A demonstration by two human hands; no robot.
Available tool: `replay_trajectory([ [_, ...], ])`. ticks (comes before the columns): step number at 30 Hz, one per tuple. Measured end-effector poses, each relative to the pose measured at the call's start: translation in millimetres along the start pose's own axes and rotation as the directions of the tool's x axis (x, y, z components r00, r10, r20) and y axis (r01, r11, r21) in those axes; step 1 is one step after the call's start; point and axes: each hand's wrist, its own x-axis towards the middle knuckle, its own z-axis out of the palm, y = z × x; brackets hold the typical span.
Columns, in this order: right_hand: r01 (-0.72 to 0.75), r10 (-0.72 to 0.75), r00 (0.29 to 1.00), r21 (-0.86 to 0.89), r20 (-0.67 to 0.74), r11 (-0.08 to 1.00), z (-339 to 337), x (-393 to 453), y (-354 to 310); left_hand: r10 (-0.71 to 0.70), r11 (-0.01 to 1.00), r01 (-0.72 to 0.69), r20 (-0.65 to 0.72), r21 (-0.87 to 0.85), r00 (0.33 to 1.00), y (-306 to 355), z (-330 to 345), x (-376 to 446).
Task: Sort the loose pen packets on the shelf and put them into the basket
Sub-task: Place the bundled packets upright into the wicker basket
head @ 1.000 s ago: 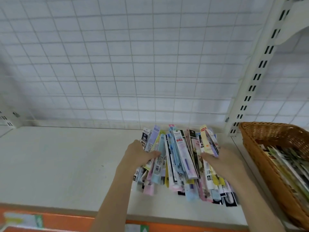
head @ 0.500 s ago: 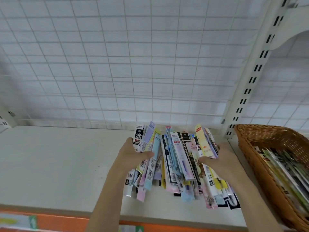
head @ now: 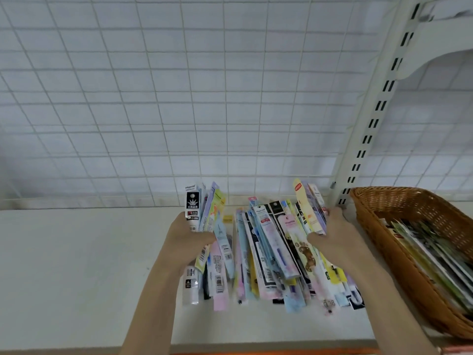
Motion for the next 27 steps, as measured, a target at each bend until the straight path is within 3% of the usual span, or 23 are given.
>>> replay_trajectory([
  [6,0.047,-0.047,0.997,-0.002,-0.059,0.999,-9,-7,-11,0.035,0.999,-0.034,0.045,-0.021,0.998,11,-1,2],
  [12,0.077,-0.070,0.992,0.061,-0.104,0.995,-27,-12,-14,0.182,0.982,-0.182,0.001,-0.048,0.983,23,4,0],
  [17,0.170,-0.151,0.977,0.124,-0.152,0.978,-38,-18,-8,0.225,0.964,-0.233,-0.074,-0.127,0.972,38,11,-15],
  [22,0.229,-0.203,0.969,0.201,-0.140,0.952,-45,-23,6,0.198,0.965,-0.225,-0.187,-0.136,0.962,45,34,-30],
  [27,0.271,-0.245,0.961,0.264,-0.129,0.926,-55,-22,13,0.047,0.967,-0.093,-0.193,-0.238,0.980,54,47,-46],
])
